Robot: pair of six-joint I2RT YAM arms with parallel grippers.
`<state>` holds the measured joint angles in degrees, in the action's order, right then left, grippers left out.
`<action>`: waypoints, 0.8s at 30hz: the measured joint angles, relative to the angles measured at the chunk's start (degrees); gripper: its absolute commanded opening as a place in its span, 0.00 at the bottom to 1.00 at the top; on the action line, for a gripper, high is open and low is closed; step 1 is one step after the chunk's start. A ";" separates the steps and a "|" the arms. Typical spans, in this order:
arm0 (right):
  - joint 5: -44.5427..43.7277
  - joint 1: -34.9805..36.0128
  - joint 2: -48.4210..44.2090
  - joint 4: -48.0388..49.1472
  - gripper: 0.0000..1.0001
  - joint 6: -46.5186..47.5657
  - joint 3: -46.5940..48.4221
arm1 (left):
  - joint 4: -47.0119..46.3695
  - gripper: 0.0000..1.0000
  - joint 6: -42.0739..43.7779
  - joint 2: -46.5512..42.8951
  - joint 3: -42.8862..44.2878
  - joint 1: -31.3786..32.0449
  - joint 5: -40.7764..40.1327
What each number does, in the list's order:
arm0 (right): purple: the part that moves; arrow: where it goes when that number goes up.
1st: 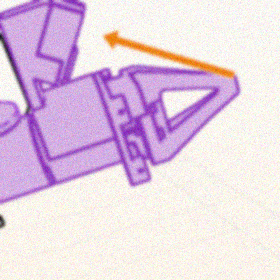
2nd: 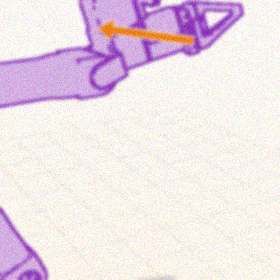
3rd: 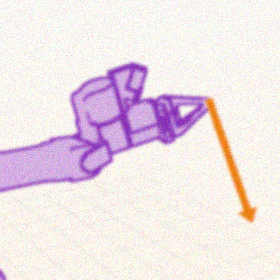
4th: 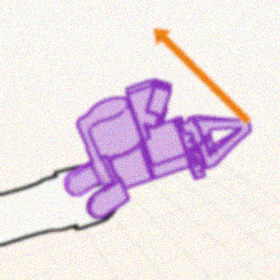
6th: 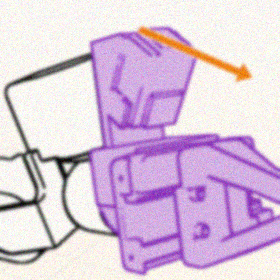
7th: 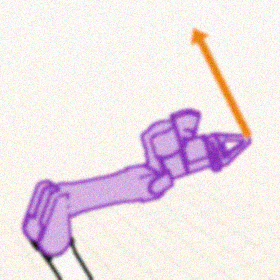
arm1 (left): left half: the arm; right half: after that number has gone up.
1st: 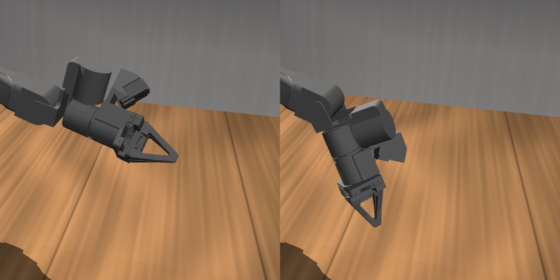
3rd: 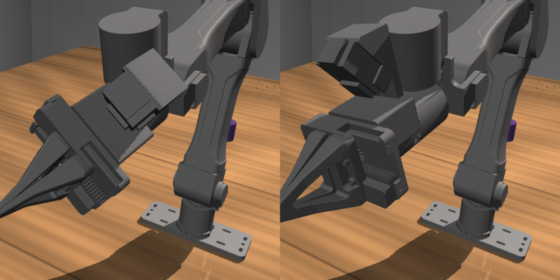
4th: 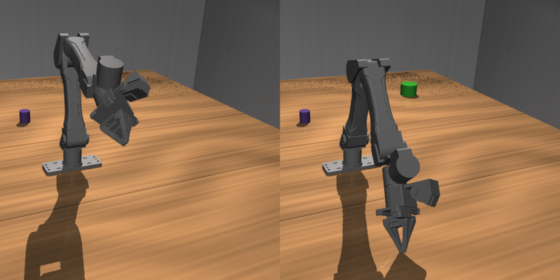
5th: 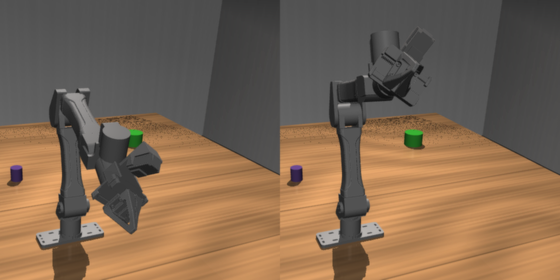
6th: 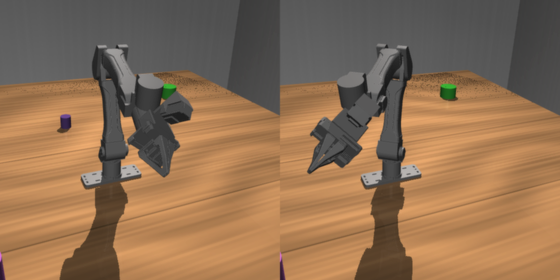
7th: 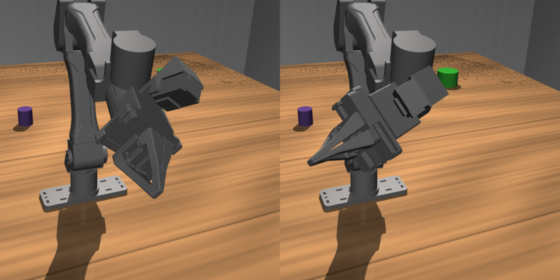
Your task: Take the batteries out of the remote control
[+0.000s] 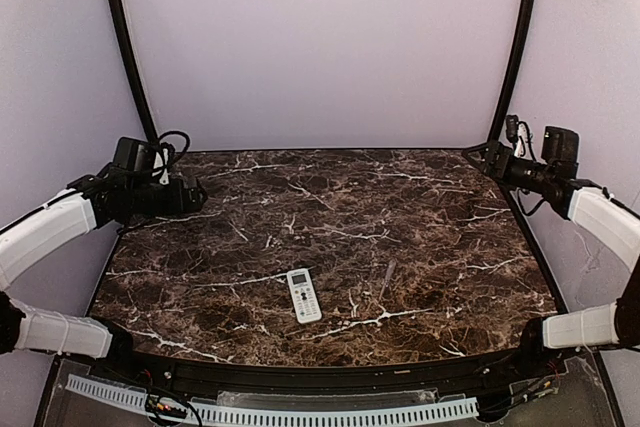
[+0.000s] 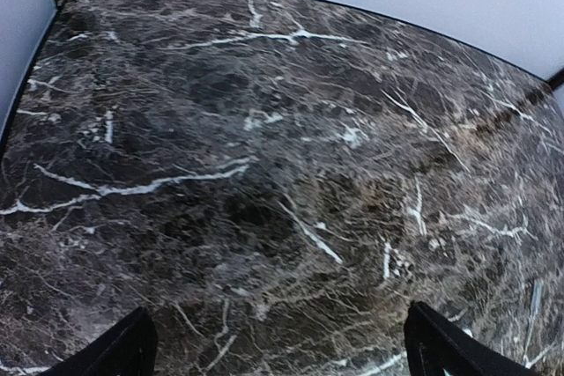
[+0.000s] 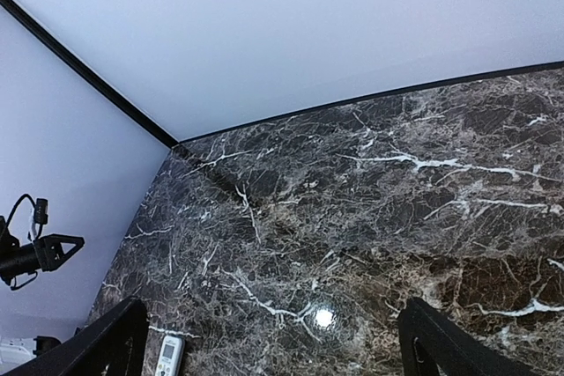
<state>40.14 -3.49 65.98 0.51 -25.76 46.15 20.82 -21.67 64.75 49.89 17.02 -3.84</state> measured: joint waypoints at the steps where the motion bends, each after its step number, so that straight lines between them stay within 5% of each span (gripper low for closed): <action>1: 0.13 0.00 -0.22 -0.70 0.99 0.00 0.00 | 1.01 0.99 0.00 0.00 0.61 1.62 0.04; 24: -7.85 12.15 -5.22 -14.40 0.99 2.84 1.27 | 16.76 0.90 -11.74 17.09 10.86 29.64 -3.32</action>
<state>32.29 8.67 60.75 -13.89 -22.92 47.42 37.58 -33.41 81.84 60.75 46.65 -7.16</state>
